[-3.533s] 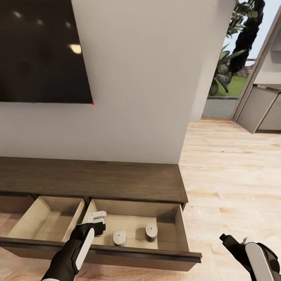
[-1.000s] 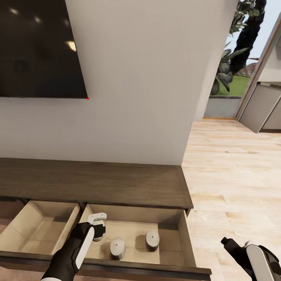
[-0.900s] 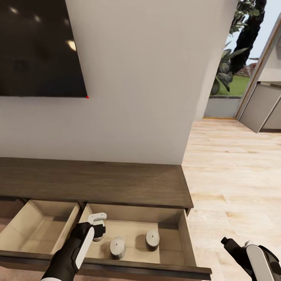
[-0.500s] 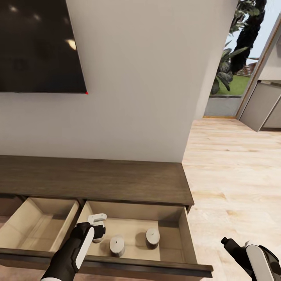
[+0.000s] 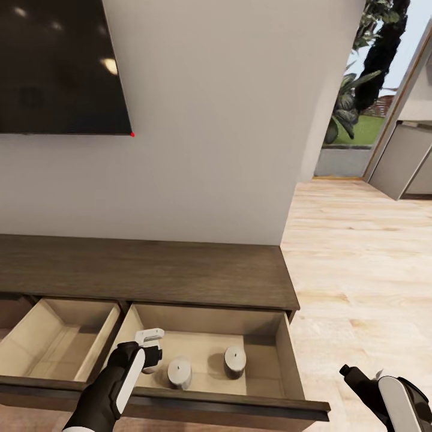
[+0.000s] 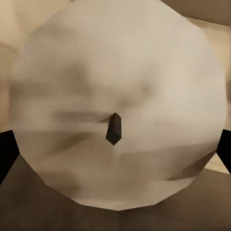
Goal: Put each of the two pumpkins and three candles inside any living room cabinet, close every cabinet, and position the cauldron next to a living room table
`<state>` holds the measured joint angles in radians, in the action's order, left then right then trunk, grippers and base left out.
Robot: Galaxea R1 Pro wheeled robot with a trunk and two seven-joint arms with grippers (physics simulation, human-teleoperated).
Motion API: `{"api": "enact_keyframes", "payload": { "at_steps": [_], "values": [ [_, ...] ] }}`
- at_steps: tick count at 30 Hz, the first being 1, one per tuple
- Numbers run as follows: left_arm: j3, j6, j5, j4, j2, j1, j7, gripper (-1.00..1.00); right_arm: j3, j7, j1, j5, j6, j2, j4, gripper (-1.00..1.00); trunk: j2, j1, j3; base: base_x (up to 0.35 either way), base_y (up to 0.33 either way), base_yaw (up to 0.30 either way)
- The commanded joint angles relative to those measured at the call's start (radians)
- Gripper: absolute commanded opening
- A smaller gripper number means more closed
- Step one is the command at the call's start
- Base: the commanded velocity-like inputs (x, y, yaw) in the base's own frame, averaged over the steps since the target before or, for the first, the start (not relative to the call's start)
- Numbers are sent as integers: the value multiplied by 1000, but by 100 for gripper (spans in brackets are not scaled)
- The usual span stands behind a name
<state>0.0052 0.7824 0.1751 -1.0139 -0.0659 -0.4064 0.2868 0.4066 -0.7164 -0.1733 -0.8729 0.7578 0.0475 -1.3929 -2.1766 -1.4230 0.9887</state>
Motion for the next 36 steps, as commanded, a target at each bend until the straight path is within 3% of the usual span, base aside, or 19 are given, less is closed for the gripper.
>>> {"api": "enact_keyframes", "payload": {
  "at_steps": [1, 12, 25, 26, 36],
  "values": [
    [0, 0, 0, 0, 0, 0, 0, -100, 0, 0, 0, 0, 0, 0, 0, 100, -7, -4, 3, 0, 0, 0],
    [-1, 0, 0, -3, 0, 0, 0, -100, 0, 0, 0, 0, 0, 0, 0, 100, -56, -31, 25, 0, 0, 0],
    [1, -1, -2, -5, 0, 0, 0, -100, 1, 0, 0, 0, 0, 0, 0, 100, -56, -31, 25, 0, 0, 0],
    [2, -1, -2, -5, 1, 0, 0, 100, 1, 0, 0, 0, 0, 0, 0, 100, -56, -31, 25, 0, 0, 0],
    [4, -1, 0, -12, 0, -2, 0, 100, 0, 0, 0, 0, 0, 0, 0, 100, -56, -31, 25, -11, 0, 0]
  ]
}}
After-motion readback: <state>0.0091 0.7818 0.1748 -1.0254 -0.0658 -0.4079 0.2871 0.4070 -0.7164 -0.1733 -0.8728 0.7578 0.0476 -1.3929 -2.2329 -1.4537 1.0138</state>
